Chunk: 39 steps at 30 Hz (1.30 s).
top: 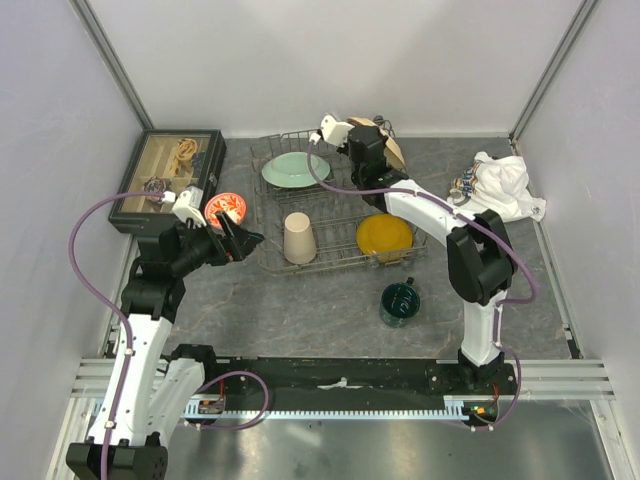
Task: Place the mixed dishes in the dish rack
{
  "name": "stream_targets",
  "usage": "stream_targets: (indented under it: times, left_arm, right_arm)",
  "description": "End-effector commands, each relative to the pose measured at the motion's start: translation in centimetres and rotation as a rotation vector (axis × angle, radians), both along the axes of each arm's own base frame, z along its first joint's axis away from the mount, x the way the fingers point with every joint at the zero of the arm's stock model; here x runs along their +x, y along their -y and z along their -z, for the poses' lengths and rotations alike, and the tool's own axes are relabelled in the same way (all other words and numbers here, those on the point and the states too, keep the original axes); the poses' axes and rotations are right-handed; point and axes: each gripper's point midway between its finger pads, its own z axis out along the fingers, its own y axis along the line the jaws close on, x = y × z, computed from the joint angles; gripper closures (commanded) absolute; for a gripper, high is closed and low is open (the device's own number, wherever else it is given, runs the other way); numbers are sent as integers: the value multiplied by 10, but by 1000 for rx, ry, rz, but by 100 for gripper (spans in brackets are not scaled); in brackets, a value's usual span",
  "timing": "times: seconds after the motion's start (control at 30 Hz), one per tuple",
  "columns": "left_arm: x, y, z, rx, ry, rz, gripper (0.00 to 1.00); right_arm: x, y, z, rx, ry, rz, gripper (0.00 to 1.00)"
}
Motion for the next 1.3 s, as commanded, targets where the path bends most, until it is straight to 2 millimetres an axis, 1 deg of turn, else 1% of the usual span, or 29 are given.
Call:
stream_targets:
  times: [0.0, 0.07, 0.1, 0.27, 0.3, 0.37, 0.4, 0.47, 0.5, 0.57, 0.63, 0.67, 0.7, 0.87, 1.17, 1.27]
  left_arm:
    - [4, 4, -20, -25, 48, 22, 5]
    - [5, 4, -21, -25, 48, 22, 5]
    - [5, 4, -21, -25, 48, 21, 5]
    - [6, 4, -18, -25, 42, 19, 5]
    - [6, 4, -18, -25, 42, 19, 5]
    - [6, 4, -16, -24, 37, 17, 5]
    - [6, 4, -15, -24, 35, 17, 5]
    - [7, 4, -12, -27, 26, 18, 5]
    - [7, 5, -11, -30, 24, 21, 5]
    - [8, 6, -8, -34, 14, 26, 5]
    - [9, 6, -8, -32, 15, 24, 5]
    - [9, 5, -8, -30, 20, 25, 5]
    - [10, 5, -8, -28, 20, 20, 5]
    - [11, 6, -6, -24, 16, 28, 5]
    - [8, 5, -2, -24, 12, 28, 5]
    - [7, 6, -1, -27, 8, 32, 5]
  right_arm:
    - [3, 7, -71, -2, 235, 26, 100]
    - [4, 6, -70, -37, 241, 24, 100]
    - [7, 5, -62, -52, 232, 25, 100]
    - [14, 0, -50, -101, 228, 17, 100]
    - [17, -1, -43, -111, 218, 16, 100]
    - [19, -5, -38, -123, 215, 9, 100]
    - [21, -6, -29, -134, 205, 8, 100]
    - [23, -9, -26, -138, 206, 0, 100]
    - [25, -10, -19, -140, 196, -4, 100]
    - [27, -13, -17, -127, 195, -14, 100]
    - [29, -15, -10, -140, 185, -17, 100]
    - [30, -15, -11, -146, 189, -15, 100]
    - [32, -15, -6, -169, 183, -11, 100]
    - [31, -22, 3, -207, 179, -23, 100]
    - [28, -34, 31, -255, 124, -37, 100]
    - [27, -37, 42, -259, 92, -51, 96]
